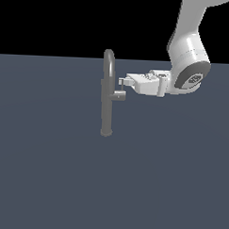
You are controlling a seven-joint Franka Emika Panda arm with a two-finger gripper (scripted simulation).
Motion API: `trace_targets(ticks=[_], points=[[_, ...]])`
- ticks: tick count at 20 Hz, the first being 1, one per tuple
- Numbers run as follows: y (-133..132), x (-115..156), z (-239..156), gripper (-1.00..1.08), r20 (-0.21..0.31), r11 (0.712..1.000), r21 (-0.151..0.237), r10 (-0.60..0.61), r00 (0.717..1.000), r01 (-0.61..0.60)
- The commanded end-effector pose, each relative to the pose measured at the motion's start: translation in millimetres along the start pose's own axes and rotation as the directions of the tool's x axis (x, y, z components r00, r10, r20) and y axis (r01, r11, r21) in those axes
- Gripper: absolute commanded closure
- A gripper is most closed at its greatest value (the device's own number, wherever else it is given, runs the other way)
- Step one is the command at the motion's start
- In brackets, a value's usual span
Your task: Turn on the faucet by rotating a designated handle.
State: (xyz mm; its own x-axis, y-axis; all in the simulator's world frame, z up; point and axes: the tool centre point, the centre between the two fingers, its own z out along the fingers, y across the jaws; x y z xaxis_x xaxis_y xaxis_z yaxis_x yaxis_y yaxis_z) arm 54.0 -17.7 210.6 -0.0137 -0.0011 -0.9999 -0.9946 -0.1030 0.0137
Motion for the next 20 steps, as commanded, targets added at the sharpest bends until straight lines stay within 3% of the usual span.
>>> trace_targets(ticks=[1, 20], points=[[0, 0, 0, 1.08, 0.000, 1.000, 0.000, 0.000, 1.000, 0.000], [40, -13, 0, 1.08, -0.001, 1.000, 0.000, -0.001, 1.000, 0.001]])
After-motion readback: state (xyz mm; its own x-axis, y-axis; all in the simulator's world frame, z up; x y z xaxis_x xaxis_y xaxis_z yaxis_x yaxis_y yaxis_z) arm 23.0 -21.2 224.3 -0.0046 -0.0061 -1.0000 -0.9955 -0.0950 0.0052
